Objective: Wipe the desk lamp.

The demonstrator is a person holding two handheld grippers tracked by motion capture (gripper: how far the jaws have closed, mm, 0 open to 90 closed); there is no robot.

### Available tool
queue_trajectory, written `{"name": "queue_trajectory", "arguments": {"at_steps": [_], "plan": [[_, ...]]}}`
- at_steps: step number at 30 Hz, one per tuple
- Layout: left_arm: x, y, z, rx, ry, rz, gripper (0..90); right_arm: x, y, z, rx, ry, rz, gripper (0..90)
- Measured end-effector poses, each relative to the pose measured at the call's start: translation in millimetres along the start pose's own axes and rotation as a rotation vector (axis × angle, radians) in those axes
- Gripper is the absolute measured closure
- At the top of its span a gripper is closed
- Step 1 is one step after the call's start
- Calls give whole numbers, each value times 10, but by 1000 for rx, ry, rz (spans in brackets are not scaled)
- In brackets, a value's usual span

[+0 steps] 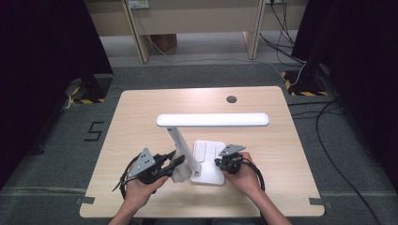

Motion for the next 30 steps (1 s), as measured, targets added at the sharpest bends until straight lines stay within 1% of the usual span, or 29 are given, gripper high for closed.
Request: {"name": "queue_trajectory", "arguments": {"at_steps": [9, 13, 18, 30], "plan": [[-4, 23, 123, 14, -8, 9, 691, 7, -2, 2, 1, 9, 2, 900], [-8, 36, 191, 21, -16, 13, 690, 3, -1, 1, -1, 5, 2, 900], [-16, 59, 298, 43, -20, 19, 687, 0, 2, -2, -4, 1, 1, 900], [-27, 98, 482, 75, -23, 27, 685, 1, 8, -7, -8, -1, 0, 900]]}}
Point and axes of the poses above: each handheld gripper's, and its own axes: y roughly forward along the jaws, z roughly out of its underside, x roughly to its left, the point moved 9 cm from there along y, roughly forward along the jaws, and after that the axes turned 9 degrees about -x, right-handed, at the moved point
